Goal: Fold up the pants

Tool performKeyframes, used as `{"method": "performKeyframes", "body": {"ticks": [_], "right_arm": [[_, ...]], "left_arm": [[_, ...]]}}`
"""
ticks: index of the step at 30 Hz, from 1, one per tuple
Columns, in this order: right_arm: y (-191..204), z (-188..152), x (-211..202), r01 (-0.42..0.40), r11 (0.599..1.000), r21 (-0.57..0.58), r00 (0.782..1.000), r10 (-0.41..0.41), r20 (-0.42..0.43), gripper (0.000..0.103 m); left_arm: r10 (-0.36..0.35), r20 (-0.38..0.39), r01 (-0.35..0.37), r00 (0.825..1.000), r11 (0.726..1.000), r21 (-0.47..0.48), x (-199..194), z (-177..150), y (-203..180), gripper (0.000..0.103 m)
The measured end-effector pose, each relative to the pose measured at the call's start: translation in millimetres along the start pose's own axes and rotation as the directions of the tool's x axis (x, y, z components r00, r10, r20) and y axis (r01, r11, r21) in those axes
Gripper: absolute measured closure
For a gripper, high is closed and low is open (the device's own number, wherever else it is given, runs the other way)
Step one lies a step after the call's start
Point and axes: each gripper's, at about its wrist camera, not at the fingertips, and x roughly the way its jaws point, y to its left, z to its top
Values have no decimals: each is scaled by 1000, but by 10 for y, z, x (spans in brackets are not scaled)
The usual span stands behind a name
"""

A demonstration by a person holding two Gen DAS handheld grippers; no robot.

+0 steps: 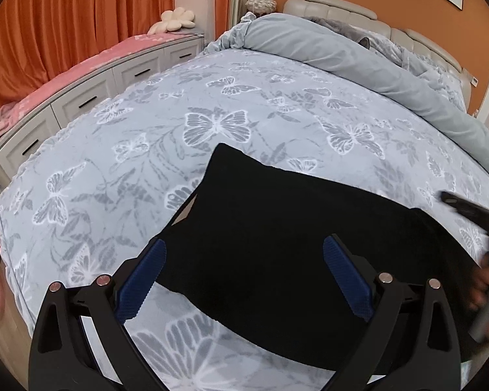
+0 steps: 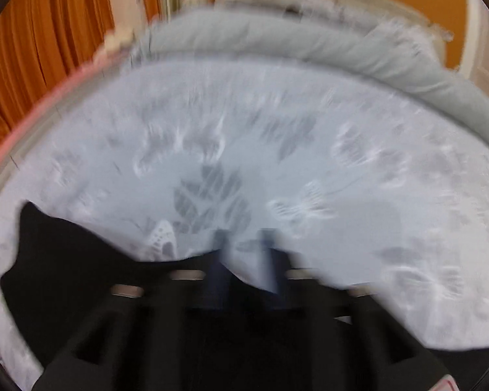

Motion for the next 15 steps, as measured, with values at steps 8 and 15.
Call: {"method": "performKeyframes", "body": {"ticks": [8, 15], "right_arm": [[-1702, -1147, -1606, 344, 929, 135, 927, -359, 109, 25], [-3825, -2308, -2199, 528, 667, 526, 823, -555, -121, 25]], "left_arm": [[-37, 10, 36, 999, 999, 36, -187, -150, -270, 8], [-136, -14, 137, 991, 986, 95, -369, -371, -786, 8]]}}
